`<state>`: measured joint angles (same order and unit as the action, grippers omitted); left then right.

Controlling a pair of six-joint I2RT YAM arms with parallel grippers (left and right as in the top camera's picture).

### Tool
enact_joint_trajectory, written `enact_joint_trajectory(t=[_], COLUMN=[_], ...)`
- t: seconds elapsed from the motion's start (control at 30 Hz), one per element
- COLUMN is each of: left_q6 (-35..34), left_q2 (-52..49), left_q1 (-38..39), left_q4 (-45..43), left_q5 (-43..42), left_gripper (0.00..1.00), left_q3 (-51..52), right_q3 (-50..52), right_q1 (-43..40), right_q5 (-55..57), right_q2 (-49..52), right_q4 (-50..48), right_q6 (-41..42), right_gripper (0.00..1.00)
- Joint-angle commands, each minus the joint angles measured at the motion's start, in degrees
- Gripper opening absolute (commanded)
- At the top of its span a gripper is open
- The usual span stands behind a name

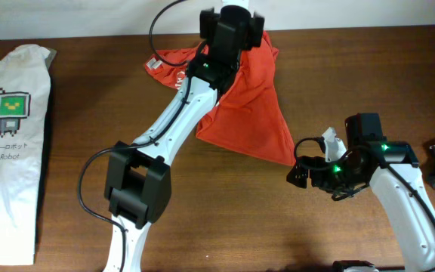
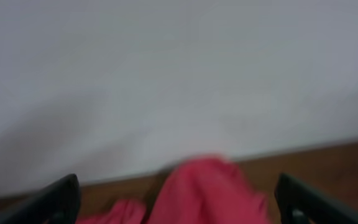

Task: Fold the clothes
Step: 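Lift the red T-shirt with the left gripper and drag it to table center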

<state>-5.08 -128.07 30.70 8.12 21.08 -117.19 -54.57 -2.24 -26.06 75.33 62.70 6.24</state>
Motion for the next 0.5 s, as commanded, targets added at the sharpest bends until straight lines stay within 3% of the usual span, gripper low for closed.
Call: enact_joint_trajectory(t=[0.0,0.17,0.3,0.43,0.47], left_q6=[3.37,0.15,-0.04,-0.04,-0.04], left_q2=[-0.39,-0.37,0.11,0.15,0.17], left_q1=[-1.29,-4.59,-5.92,-6.08,-6.08], left_q4=[11.37,30.1,35.08,36.94,37.42], left_q5=[1.68,1.66,1.66,1.49,0.76], left_gripper=[0.99,0.99,0.99,0.99,0.99], left_q3=[-0.31,-0.31,-0.31,-0.31,-0.31], right_q3=[-0.85,-0.85,-0.85,-0.85,-0.85], right_q1=[0.33,0.31,0.31,0.31,0.33], right_q5=[-0.28,-0.31,-1.01,-0.94,-0.98], right_q2=[0.13,9.09,20.31,22.56,22.56], right_q4=[-1.64,-3.74,-10.21,-18.32,-21.64], right_q6=[0.28,0.72,0.98,2.64,3.34], right_gripper=[0.99,0.99,0.99,0.99,0.89])
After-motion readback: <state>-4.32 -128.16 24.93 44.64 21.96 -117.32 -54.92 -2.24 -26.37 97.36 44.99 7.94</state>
